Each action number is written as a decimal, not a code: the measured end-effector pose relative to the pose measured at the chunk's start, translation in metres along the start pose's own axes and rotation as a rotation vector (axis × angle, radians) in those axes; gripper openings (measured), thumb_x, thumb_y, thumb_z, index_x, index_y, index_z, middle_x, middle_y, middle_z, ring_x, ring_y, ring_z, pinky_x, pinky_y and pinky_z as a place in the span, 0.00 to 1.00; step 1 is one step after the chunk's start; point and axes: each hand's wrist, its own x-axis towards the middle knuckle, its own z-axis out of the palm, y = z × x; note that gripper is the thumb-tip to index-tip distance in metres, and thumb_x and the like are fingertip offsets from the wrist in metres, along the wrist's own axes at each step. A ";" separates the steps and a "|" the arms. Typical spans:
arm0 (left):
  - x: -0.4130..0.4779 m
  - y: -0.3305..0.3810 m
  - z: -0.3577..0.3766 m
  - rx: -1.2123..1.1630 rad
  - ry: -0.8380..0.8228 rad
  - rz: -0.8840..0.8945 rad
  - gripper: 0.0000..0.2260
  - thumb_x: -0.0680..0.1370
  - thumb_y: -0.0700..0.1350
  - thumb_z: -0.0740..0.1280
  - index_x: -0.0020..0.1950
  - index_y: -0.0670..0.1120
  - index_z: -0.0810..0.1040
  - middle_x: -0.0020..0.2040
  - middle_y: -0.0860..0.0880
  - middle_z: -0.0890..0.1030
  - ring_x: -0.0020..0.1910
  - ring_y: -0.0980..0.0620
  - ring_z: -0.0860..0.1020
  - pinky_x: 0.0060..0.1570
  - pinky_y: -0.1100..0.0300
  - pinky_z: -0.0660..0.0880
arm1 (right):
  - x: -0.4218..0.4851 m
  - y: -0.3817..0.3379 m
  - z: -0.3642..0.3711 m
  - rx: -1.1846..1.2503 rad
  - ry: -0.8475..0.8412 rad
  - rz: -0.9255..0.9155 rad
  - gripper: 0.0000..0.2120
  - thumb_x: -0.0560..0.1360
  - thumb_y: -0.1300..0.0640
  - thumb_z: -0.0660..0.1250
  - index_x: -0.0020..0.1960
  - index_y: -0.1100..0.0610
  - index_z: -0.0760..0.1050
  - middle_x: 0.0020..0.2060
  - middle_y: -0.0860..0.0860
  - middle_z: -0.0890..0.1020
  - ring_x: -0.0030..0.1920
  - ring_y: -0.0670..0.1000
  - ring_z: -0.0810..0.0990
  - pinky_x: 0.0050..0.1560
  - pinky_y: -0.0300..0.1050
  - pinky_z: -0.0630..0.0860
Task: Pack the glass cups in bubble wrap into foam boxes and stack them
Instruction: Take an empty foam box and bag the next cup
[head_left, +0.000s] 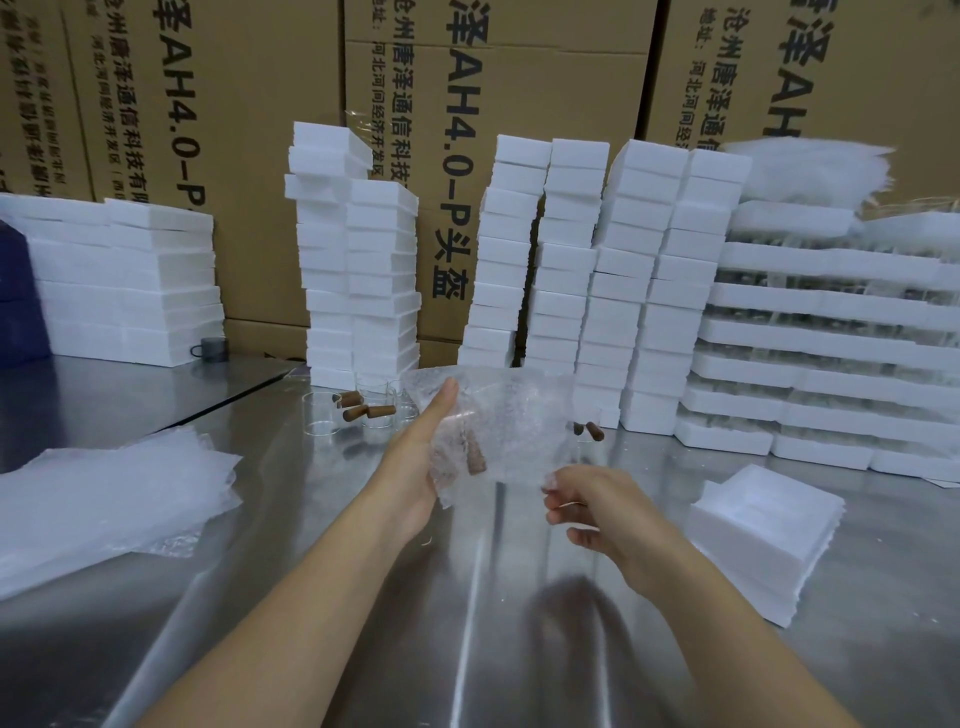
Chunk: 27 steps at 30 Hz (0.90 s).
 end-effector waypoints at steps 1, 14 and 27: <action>0.000 0.001 -0.002 -0.009 0.018 0.001 0.33 0.72 0.68 0.74 0.73 0.52 0.80 0.65 0.46 0.86 0.67 0.43 0.83 0.75 0.41 0.72 | 0.001 -0.002 -0.002 0.037 0.038 0.001 0.04 0.76 0.55 0.72 0.45 0.55 0.83 0.36 0.50 0.84 0.35 0.47 0.83 0.39 0.42 0.73; -0.001 0.001 -0.005 0.106 -0.029 0.009 0.36 0.70 0.65 0.78 0.73 0.48 0.80 0.67 0.43 0.85 0.69 0.46 0.80 0.78 0.43 0.69 | 0.002 -0.008 -0.015 0.429 0.283 -0.076 0.12 0.81 0.45 0.67 0.47 0.52 0.82 0.35 0.47 0.82 0.35 0.47 0.80 0.41 0.45 0.73; -0.004 -0.006 0.008 0.019 -0.079 0.011 0.37 0.72 0.63 0.80 0.77 0.48 0.77 0.70 0.45 0.83 0.69 0.43 0.82 0.76 0.40 0.71 | -0.003 0.014 0.016 -0.208 -0.143 -0.126 0.21 0.70 0.39 0.80 0.57 0.48 0.83 0.49 0.49 0.88 0.44 0.45 0.86 0.38 0.36 0.77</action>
